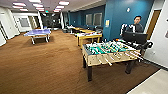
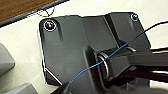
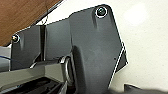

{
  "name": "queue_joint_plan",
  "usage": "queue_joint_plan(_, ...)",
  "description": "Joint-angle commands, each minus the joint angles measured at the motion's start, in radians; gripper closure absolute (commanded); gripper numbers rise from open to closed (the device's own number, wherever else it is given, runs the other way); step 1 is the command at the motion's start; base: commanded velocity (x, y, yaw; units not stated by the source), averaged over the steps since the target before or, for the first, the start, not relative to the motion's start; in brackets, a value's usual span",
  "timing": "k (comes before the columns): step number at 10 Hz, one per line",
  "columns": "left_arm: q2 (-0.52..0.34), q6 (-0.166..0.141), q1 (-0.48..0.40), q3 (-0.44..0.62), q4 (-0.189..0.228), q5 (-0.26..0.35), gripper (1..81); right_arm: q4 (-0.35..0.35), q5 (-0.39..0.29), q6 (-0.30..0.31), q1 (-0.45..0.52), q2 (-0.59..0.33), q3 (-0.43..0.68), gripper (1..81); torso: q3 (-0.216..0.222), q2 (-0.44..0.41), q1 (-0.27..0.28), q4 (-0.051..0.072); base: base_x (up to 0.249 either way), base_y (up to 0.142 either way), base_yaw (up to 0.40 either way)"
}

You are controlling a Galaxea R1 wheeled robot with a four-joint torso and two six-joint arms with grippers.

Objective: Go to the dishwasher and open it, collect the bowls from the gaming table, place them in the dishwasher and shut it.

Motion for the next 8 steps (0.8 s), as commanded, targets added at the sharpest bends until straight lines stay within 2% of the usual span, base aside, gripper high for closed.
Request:
queue_joint_plan(1,-0.013,0.005,-0.031,-0.002,0.003,0.045,1.0,0.004,-0.044,-0.001,0.044,-0.002,0.001,1.0,0.000,0.000,0.000,0.000,0.135,0.000,0.000)
queue_joint_plan(3,-0.013,0.005,-0.031,-0.002,0.003,0.045,1.0,0.002,-0.044,-0.001,0.044,-0.002,0.001,1.0,0.000,0.000,0.000,0.000,0.134,0.000,0.000)
queue_joint_plan(8,-0.012,0.005,-0.031,-0.002,0.001,0.047,1.0,0.004,-0.044,-0.014,0.045,-0.001,0.001,1.0,0.000,0.000,0.000,0.000,0.085,0.113,0.000)
